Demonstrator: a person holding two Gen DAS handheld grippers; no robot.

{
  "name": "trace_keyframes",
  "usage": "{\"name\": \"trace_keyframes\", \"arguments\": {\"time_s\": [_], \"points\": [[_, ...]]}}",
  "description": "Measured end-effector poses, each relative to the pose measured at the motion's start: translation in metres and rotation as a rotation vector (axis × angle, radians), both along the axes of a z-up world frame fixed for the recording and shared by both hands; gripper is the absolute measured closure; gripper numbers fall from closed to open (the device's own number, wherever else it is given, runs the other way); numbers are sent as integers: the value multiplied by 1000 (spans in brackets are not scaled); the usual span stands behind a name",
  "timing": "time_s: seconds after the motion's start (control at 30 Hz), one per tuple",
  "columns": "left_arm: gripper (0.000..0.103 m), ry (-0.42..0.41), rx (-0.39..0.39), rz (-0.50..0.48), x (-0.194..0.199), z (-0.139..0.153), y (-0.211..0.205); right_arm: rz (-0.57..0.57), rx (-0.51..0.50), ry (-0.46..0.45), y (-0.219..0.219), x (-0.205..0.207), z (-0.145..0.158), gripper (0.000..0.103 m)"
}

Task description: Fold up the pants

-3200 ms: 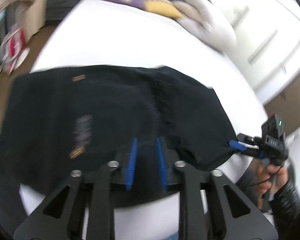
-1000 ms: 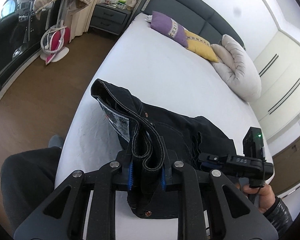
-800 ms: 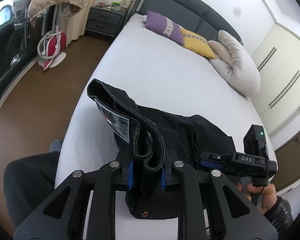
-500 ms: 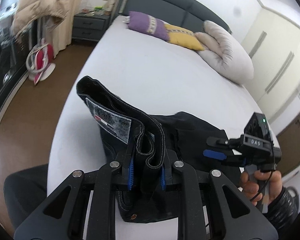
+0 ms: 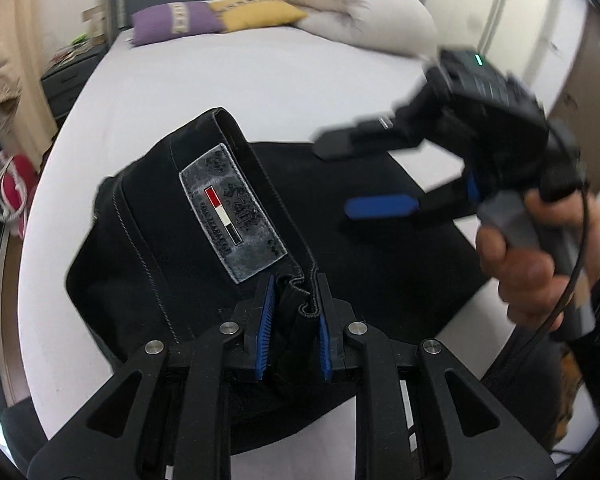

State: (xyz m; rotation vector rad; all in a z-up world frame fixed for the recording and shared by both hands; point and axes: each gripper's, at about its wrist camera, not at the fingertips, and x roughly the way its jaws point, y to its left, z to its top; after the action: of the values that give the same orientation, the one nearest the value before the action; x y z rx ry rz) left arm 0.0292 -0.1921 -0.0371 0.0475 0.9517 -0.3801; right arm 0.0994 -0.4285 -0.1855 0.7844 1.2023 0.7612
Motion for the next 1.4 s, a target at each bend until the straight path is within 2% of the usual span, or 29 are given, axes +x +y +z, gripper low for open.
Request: {"name": "trace_keyframes", "arguments": {"time_s": [0.13,0.23,0.3,0.4,0.57,0.6,0.63,0.7,0.73,0.77,0.83,0.9,1.0,1.03,1.07,1.13,1.17,1.23,1.3,1.4], "points": [[85,-10,34,-49,-1,-8,-22,38,1,-14,13,6,2,12],[85,-20,48,-85,-5,-11,-35,77,-48,-7,25,12,1,12],[95,-16,44,-108,-8,-15,-36,99,-80,10,34,18,-4,12],[95,-3,40,-104,-8,-23,-39,129,-105,59,45,23,-15,12],[96,3,15,-78,-9,-30,-33,199,-98,53,76,36,-15,14],[96,5,5,-75,-9,-30,-32,216,-106,58,80,40,-18,27],[96,5,-7,-73,-8,-30,-30,237,-113,66,85,42,-20,45],[96,6,-56,-62,-10,-26,-18,270,-131,79,93,47,-25,62],[96,6,-104,-47,-12,-20,-9,268,-134,78,92,47,-26,72],[96,-4,-131,-39,-13,-16,7,263,-130,80,91,47,-27,74],[95,-64,-118,-14,-22,-6,23,235,-111,97,84,47,-29,79],[89,-96,-82,15,-30,-3,36,192,-82,127,77,46,-27,80],[66,-149,-25,31,-46,-7,49,150,-21,155,78,42,-17,82],[31,-181,3,13,-56,-10,54,138,8,154,78,41,-10,82],[4,-228,42,-7,-65,-12,52,132,33,155,78,39,-6,82],[1,-291,88,-63,-79,-16,43,132,71,155,77,35,2,82],[1,-310,136,-79,-83,-20,36,135,77,150,77,34,6,82],[1,-356,256,-86,-85,-29,22,146,75,137,81,29,12,82],[1,-439,413,-83,-89,-39,8,146,81,138,84,25,15,82],[1,-524,544,-92,-95,-57,-7,135,100,150,90,26,14,82]]}}
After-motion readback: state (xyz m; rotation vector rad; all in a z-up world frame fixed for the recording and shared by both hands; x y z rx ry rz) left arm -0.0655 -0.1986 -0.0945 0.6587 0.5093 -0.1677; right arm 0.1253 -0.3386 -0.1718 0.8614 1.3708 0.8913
